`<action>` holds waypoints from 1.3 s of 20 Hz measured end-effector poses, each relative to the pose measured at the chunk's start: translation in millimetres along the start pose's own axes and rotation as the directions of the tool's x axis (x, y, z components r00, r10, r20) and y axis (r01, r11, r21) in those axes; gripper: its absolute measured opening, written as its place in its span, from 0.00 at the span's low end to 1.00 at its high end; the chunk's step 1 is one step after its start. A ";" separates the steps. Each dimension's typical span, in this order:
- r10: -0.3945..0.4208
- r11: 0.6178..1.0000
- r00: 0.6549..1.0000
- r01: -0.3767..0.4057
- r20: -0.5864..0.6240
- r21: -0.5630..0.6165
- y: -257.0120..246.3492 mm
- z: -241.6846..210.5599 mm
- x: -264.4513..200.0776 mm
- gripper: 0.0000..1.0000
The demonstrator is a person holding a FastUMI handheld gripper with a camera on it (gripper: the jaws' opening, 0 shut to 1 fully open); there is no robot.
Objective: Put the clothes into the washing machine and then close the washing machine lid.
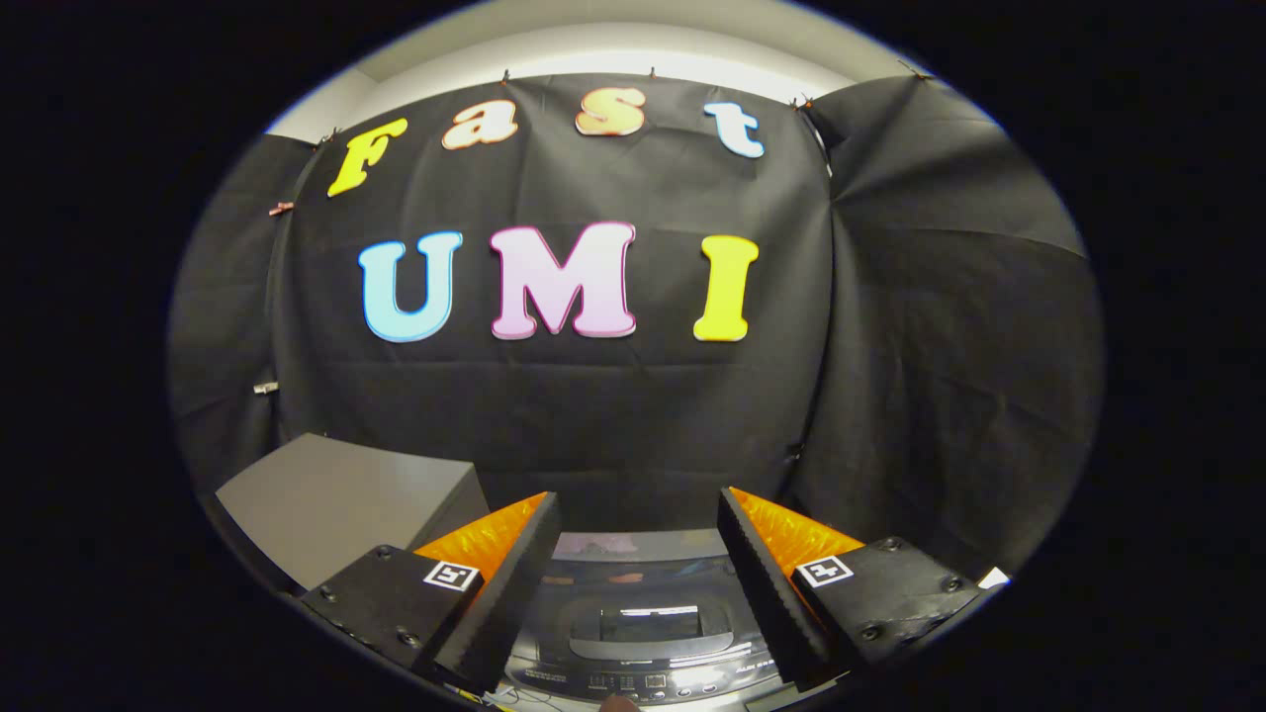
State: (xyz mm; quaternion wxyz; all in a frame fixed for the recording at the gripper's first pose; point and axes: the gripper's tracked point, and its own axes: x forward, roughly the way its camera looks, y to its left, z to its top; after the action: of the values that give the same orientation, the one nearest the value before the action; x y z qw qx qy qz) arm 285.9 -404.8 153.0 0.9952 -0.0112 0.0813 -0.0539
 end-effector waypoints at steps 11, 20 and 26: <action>0.047 0.999 0.977 -0.047 0.206 -0.002 6.0 25.7 -75.8 1.00; 0.060 0.998 0.974 -0.061 0.219 -0.005 8.2 27.0 -81.0 1.00; 0.063 0.998 0.979 -0.065 0.195 0.002 6.8 25.0 -76.8 1.00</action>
State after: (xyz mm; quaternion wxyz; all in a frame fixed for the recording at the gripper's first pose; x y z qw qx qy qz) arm 215.4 -389.4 189.7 0.9996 -0.0097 -0.0163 -0.0208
